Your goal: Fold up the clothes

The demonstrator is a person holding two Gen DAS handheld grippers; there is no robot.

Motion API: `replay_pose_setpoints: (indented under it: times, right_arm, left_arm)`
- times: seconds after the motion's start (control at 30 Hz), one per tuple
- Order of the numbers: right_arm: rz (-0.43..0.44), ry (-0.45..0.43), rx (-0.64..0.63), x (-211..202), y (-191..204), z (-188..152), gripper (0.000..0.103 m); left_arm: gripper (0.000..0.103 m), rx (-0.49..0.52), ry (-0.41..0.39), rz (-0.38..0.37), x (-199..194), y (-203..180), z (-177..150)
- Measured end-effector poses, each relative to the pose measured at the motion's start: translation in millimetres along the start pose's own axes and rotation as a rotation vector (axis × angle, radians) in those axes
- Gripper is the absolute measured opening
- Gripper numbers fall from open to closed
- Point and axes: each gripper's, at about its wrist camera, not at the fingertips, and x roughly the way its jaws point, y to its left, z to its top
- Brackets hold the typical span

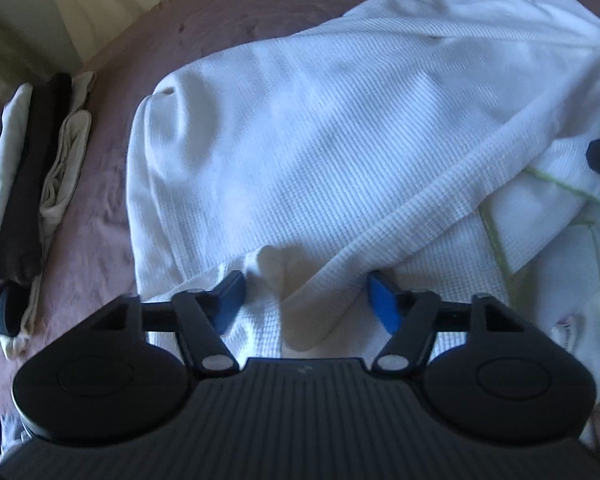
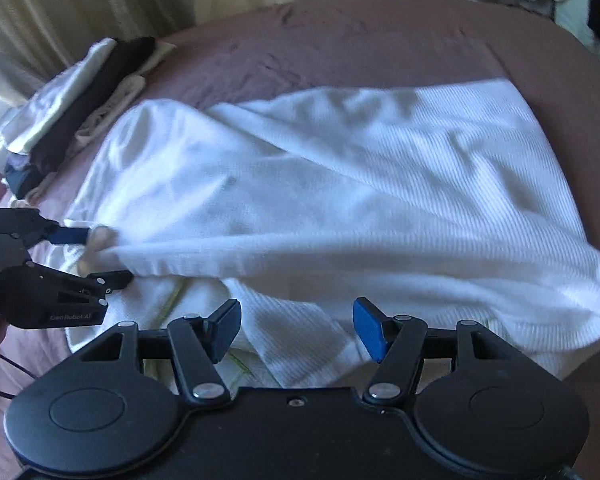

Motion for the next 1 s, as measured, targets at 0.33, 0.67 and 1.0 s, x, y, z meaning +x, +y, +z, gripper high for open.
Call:
replay_pose_setpoints:
  times: [0.33, 0.67, 1.0]
  right_arm:
    - [-0.069, 0.058, -0.036, 5.1, 4.2, -5.4, 0.067]
    - [-0.078, 0.063, -0.1, 7.0, 13.2, -13.1, 0.067]
    - [0.007, 0.041, -0.127, -1.5, 7.3, -29.3, 0.068]
  left_arm:
    - [0.085, -0.038, -0.075, -0.041, 9.6, 19.3, -12.2]
    - [0.023, -0.091, -0.186, 0.0, -3.5, 32.5, -38.5]
    - [0.027, -0.335, -0.112, -0.023, -3.1, 81.3, -84.3]
